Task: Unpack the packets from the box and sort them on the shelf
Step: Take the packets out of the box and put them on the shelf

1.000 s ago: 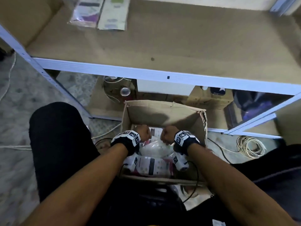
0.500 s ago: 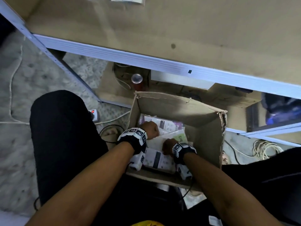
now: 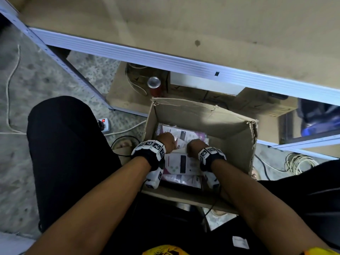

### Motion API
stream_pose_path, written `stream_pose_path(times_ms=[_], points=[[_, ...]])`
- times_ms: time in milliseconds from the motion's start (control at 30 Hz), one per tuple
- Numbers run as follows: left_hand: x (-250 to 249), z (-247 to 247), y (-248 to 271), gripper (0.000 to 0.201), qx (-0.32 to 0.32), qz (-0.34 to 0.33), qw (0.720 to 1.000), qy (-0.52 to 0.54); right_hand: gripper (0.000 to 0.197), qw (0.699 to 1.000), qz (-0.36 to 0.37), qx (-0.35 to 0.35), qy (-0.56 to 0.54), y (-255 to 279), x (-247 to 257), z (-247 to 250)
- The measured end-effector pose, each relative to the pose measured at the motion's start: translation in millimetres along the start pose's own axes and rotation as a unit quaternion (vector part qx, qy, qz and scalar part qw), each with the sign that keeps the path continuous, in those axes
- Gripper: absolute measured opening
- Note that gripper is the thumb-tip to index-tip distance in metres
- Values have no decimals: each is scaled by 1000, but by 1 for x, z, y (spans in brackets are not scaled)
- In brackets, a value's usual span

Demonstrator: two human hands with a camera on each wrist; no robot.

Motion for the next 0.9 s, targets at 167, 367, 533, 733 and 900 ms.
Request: stream_pose_path(times_ms=[167, 367, 533, 733, 900], points=[[7, 1, 1, 38, 3, 26, 1000, -2, 32, 998, 21, -59, 23, -1, -1, 20], [11, 0, 2, 36, 10, 31, 999, -4, 27, 998, 8, -54, 17, 4, -7, 16], [13, -2, -1, 35, 8, 36, 999, -22, 29, 999, 12, -43, -4, 14, -12, 19], [22, -9, -8, 26, 20, 29, 996, -81, 31, 998, 35, -39, 35, 38, -13, 47], [29, -21, -14, 33, 6, 42, 997, -68, 25, 992, 29, -116, 43, 62, -20, 103]])
Point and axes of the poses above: each hand's wrist, its own y-axis away from the middle knuckle, its own z-axis out of the back of the hand, x = y × z, the point moved 10 cm from there along -y, towards the middle knuckle, and after that the axes turned 9 degrees about -z, right-handed, at the moved point
